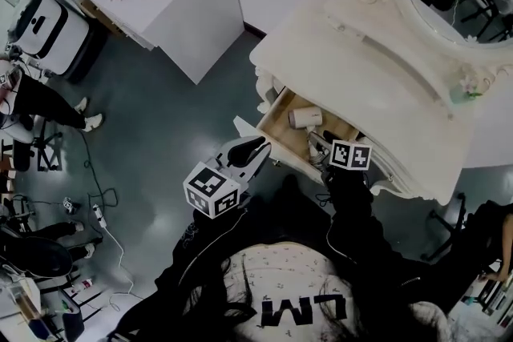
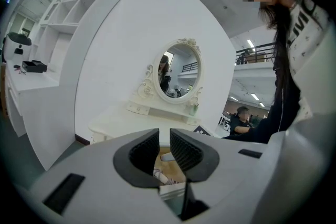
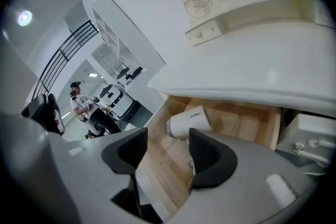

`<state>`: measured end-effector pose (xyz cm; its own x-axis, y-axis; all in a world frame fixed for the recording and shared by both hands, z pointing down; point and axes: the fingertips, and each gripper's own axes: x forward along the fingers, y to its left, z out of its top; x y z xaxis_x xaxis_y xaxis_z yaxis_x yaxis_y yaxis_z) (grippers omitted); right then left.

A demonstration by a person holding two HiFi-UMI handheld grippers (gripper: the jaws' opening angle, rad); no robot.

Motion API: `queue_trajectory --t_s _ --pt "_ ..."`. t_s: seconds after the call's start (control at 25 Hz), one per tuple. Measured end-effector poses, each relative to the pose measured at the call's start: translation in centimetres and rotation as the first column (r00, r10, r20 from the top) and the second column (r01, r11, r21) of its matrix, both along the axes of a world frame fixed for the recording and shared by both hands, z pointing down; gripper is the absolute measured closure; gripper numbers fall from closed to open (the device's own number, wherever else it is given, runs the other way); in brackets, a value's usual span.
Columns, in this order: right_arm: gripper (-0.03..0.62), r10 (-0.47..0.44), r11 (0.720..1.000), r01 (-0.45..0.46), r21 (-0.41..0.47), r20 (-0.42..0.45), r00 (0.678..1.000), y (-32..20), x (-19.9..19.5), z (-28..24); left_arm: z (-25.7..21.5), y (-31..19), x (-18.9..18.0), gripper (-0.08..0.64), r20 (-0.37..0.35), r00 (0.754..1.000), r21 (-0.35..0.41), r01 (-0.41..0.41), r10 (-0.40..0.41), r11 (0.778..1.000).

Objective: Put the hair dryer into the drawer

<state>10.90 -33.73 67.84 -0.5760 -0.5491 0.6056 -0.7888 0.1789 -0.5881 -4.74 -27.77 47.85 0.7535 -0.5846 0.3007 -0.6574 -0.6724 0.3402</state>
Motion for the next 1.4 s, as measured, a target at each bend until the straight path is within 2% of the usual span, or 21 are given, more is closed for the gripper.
queue_trajectory --t_s 0.2,0.36,0.52,0.84,1.04,1.24,1.4 --pt "0.336 -0.007 0.99 0.008 0.141 -0.002 1.0 1.0 -1.0 -4.8 -0.3 1.0 0.0 0.505 -0.004 1.0 0.016 -0.031 0.031 0.999" --pt "0.337 -0.021 0.967 0.016 0.253 0.015 1.0 2.6 -2.8 -9.0 -0.4 2.3 -0.2 0.505 -0.011 0.998 0.026 -0.056 0.056 0.998" --pt "0.374 -0.003 0.943 -0.015 0.333 0.055 0.998 4.2 -4.3 -12.9 -1.1 3.3 -0.5 0.505 -0.018 0.996 0.048 -0.081 0.082 0.996" --pt "0.44 0.032 0.906 -0.062 0.418 0.08 0.996 9.3 -7.0 -17.1 -1.5 6.6 -1.2 0.505 -0.024 0.988 0.067 -0.154 0.155 0.986" --pt "0.44 0.055 0.889 -0.093 0.449 0.098 0.994 12.7 -8.7 -18.9 -1.4 9.3 -1.6 0.505 -0.025 0.976 0.073 -0.215 0.217 0.974" --pt "0.476 0.088 0.876 -0.122 0.466 0.095 0.992 15.8 -10.0 -20.0 -1.4 11.5 -2.5 0.505 -0.036 0.967 0.071 -0.249 0.252 0.966" --pt "0.48 0.105 0.873 -0.132 0.47 0.083 0.991 17.9 -10.7 -20.2 -0.9 12.9 -2.9 0.505 -0.051 0.962 0.064 -0.264 0.268 0.962"
